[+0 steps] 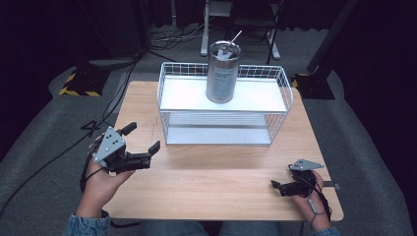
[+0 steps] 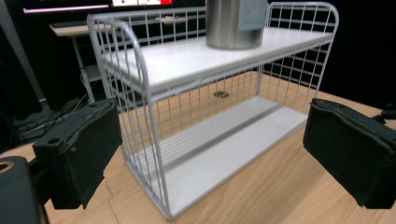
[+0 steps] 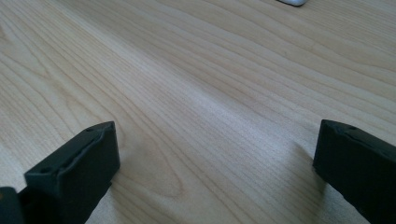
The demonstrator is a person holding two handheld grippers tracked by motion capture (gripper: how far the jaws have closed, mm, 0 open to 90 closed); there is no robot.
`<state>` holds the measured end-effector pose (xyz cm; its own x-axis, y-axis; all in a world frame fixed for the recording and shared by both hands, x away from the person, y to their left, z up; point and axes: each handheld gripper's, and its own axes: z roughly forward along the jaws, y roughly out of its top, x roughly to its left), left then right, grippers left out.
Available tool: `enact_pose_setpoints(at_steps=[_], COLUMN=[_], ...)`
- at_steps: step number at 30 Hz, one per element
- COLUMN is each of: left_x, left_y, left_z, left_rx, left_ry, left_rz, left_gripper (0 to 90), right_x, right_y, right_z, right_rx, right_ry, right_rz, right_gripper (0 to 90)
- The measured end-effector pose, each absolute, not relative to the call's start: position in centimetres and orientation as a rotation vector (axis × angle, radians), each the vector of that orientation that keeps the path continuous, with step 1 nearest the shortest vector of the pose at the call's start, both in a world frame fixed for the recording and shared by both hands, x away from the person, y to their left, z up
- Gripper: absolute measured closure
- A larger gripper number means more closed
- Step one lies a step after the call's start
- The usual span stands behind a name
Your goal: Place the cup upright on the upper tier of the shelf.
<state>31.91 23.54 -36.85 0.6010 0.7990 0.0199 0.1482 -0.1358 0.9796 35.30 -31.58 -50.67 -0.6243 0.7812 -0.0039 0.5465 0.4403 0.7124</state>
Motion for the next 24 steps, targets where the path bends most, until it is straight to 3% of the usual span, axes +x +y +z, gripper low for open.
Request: enact_pose_setpoints(at_steps=[11,24], left_x=[30.7,30.6], left_y=[24.8,25.3], left_z=[-42.7,-46.3], left_rx=[1.694,1.840], left_ry=[0.870,0.964], left_rz=[0.681,0.633], left_gripper=[7.9,11.9], right_x=[35.3,35.3], right_y=[-31.6,-31.6], right_z=[-50.7,-50.7], right_rx=[1.135,1.134], right_ry=[2.364,2.364], right_rz=[0.987,0.987], right_gripper=[0.5,0.5])
